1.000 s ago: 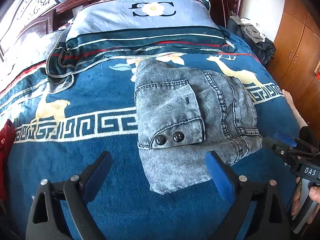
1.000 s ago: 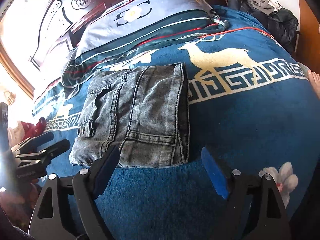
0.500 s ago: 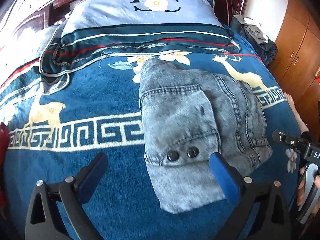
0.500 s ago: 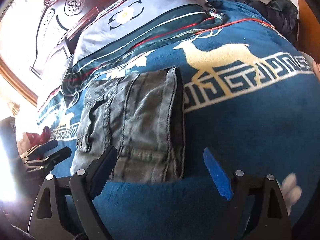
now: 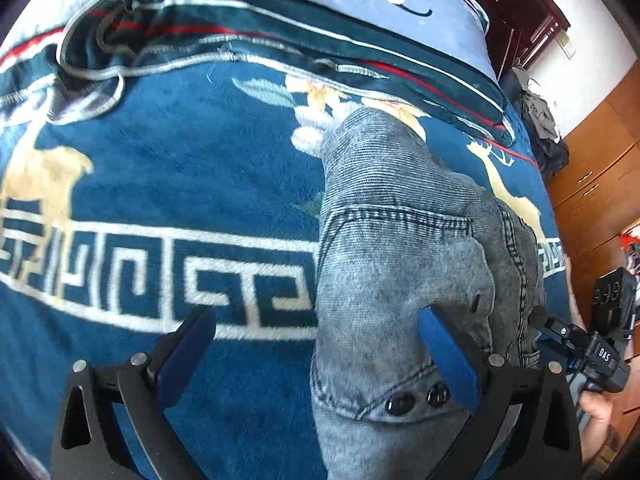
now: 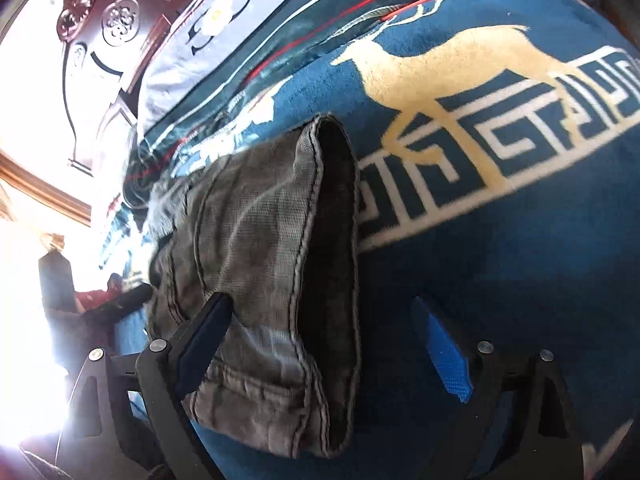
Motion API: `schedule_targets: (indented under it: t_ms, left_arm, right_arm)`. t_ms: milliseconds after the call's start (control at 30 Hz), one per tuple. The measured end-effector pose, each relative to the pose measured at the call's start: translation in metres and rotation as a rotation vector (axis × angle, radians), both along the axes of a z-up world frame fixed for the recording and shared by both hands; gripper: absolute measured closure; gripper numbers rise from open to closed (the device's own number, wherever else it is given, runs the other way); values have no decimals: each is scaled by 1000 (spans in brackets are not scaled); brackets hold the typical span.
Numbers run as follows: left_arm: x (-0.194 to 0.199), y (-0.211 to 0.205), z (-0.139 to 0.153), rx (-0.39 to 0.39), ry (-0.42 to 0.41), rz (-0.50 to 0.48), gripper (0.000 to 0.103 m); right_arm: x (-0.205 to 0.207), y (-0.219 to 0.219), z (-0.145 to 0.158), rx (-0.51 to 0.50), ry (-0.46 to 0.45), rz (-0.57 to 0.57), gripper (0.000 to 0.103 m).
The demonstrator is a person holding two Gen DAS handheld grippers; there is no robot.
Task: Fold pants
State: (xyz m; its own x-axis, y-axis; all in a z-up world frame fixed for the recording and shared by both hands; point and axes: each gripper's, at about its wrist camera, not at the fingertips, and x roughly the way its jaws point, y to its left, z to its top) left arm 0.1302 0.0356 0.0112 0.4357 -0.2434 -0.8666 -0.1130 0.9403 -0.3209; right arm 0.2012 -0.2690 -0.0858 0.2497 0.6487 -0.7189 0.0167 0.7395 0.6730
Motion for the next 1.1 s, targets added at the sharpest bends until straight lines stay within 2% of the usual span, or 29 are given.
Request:
schedule_targets:
  t_ms: [100,233,300,367,400,467,500,567,633,733,833,1100]
  left_arm:
    - [9,-4,-11,-34,26,-19,0]
    - [17,-12,-19,-34,11,-57,0]
    - [21,-14,-20,-27,9,-73,0]
    - [24,-17,-21,-15,9,-82,0]
    - [25,-17,-21,-8,7,-84,0]
    - [25,-19,-18,-27,-8,-100,19]
    - [24,-21,-16,-75,-17,-124,50]
    - [23,-28,-9,-63,-30,-131,57]
    - [20,-31,-3,-50,-48,-139,66]
    - [16,-28,9,-53,-69,-135,72]
    - [13,-29,27,-19,-110,-144,73]
    - [35,-5,65,-11,-175,-109,73]
  right_arm:
    - [11,5,-6,88,12,31,10]
    - [22,16,-16,188,17,110,11]
    - [25,19,-18,195,17,131,20]
    - [26,23,-20,172,12,143,41]
    - [25,23,-21,159,10,141,44]
    - [22,25,-20,137,-1,128,56]
    - [19,25,-18,127,-4,123,60]
    - [14,30,-9,99,-19,118,69]
    - [12,35,1,61,-41,120,73]
    - [12,41,17,16,-82,132,74]
    - [16,48,30,-9,-114,141,74]
    - [47,62,61,23,-172,151,74]
